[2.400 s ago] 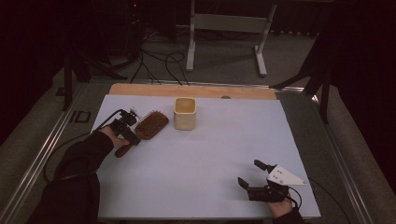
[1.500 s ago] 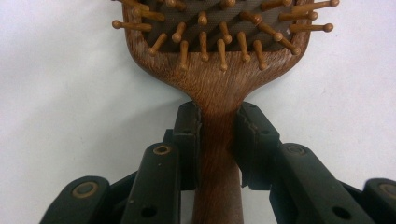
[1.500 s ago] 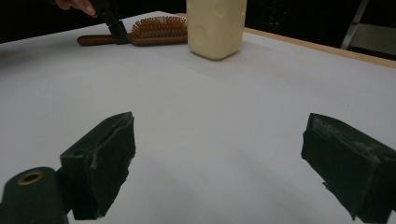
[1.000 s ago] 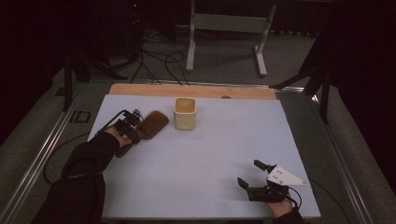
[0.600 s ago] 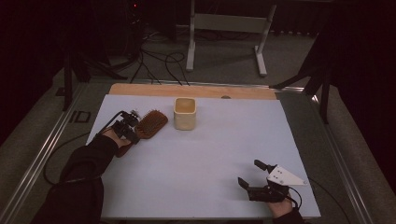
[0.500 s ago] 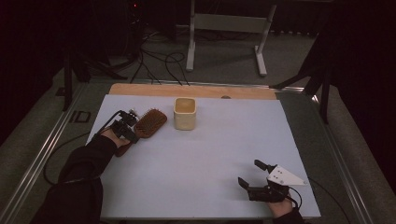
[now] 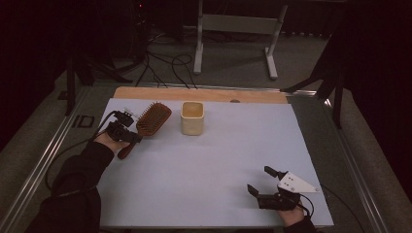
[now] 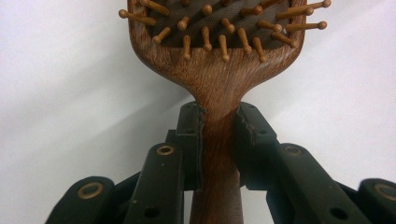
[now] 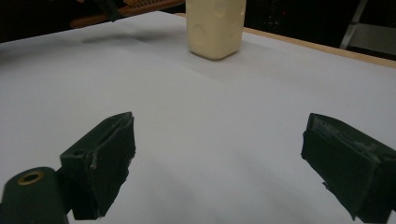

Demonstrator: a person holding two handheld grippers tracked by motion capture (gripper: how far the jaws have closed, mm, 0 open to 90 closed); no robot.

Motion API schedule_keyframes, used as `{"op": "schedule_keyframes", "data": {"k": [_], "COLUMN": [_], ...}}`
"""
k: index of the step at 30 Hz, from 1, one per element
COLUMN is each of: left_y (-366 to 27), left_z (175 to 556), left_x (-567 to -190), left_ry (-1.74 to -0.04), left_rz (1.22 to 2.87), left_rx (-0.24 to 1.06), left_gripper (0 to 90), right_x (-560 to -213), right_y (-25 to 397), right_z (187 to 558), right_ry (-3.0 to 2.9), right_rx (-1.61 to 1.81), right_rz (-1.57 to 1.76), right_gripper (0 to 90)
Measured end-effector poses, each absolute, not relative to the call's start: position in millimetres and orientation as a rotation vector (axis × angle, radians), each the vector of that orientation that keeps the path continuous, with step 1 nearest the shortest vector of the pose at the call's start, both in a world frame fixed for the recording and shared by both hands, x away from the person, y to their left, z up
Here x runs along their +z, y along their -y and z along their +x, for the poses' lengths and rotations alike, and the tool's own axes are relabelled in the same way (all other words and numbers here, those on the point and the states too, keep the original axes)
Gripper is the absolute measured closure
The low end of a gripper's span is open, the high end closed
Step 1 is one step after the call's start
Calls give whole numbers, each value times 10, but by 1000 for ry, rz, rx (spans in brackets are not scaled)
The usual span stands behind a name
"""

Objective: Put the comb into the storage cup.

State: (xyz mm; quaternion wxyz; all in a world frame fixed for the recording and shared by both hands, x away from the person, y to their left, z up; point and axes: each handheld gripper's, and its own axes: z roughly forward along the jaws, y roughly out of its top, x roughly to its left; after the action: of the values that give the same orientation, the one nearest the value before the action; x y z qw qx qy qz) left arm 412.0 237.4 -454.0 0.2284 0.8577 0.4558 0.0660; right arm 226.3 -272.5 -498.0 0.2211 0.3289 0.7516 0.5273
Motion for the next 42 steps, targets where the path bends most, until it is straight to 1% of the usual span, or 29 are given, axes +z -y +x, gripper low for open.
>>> {"op": "schedule_keyframes", "data": {"k": [15, 26, 34, 37, 42], "left_y": [-2247, -2097, -1926, -1896, -1814], "left_z": [3863, 3653, 3514, 3483, 3386], "left_x": [-4389, -4295, -4286, -4294, -4363], "left_ry": [-1141, -1031, -948, -944, -887], "left_rz": [2289, 2218, 2176, 2154, 2116], "left_rx": [253, 261, 253, 247, 258], "left_gripper": [741, 740, 740, 740, 739], "right_x": [-4980, -4981, -4981, -4981, -4983], "right_y": [2720, 2711, 2708, 2710, 2710], "right_z": [2265, 2267, 2270, 2269, 2271], "right_ry": [-2076, -2075, -2074, -2075, -2076], "right_rx": [1462, 1461, 1463, 1462, 1462], "right_rz": [912, 916, 916, 917, 917], "right_gripper": [95, 95, 95, 95, 95]}}
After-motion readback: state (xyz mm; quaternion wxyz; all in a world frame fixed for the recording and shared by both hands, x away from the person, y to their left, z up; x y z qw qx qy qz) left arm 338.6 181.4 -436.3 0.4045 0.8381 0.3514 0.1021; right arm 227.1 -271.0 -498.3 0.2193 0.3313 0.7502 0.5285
